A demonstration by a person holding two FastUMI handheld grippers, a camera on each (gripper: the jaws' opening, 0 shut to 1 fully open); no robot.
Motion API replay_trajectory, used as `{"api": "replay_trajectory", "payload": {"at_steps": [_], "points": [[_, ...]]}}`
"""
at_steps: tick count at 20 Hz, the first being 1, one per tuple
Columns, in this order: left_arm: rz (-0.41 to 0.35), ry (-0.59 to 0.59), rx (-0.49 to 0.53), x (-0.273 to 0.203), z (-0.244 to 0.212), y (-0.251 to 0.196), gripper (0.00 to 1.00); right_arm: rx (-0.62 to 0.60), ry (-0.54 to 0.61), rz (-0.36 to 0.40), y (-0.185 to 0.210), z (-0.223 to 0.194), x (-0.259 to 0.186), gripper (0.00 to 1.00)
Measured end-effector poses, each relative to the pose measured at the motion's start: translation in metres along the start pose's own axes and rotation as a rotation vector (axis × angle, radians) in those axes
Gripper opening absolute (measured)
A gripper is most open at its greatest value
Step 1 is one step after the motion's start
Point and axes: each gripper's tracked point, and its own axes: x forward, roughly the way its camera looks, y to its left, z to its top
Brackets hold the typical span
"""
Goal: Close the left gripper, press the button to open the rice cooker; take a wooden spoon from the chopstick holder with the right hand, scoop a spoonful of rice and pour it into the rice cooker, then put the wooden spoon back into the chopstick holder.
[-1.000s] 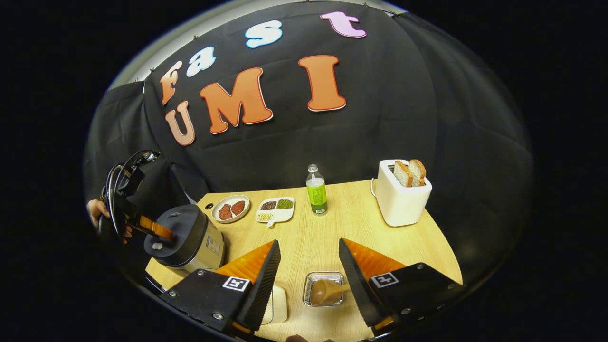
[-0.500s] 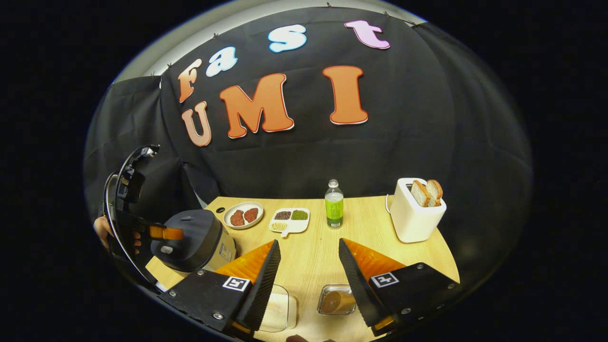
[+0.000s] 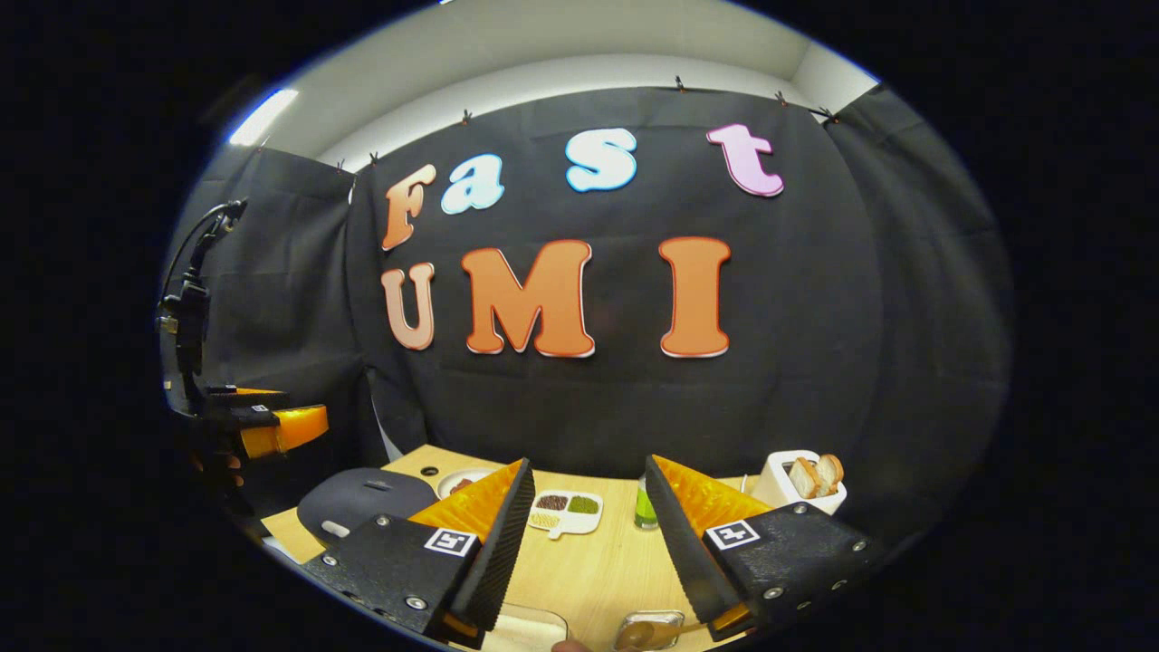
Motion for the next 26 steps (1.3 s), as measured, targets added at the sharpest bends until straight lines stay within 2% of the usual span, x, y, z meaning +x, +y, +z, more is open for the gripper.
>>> {"api": "replay_trajectory", "payload": {"at_steps": [5, 9, 11, 15, 18, 26], "points": [[0.012, -0.151, 0.000, -0.033, 0.017, -0.001, 1.00, -0.020, -0.088, 0.044, 0.034, 0.019, -0.009, 0.78], [0.011, -0.210, -0.013, -0.049, 0.018, -0.003, 0.99, -0.022, -0.124, 0.074, 0.047, 0.024, -0.012, 0.77], [0.037, -0.239, -0.018, -0.051, 0.019, 0.005, 1.00, -0.023, -0.137, 0.088, 0.050, 0.026, -0.013, 0.77], [0.077, -0.313, 0.047, -0.052, 0.032, 0.013, 1.00, -0.018, -0.149, 0.093, 0.049, 0.027, -0.010, 0.78], [0.019, -0.302, 0.018, -0.046, 0.025, 0.001, 0.99, -0.009, -0.158, 0.091, 0.047, 0.031, -0.005, 0.78], [-0.042, -0.279, -0.011, -0.032, 0.020, -0.013, 0.97, 0.040, -0.117, 0.087, 0.042, 0.025, 0.003, 0.78]]}}
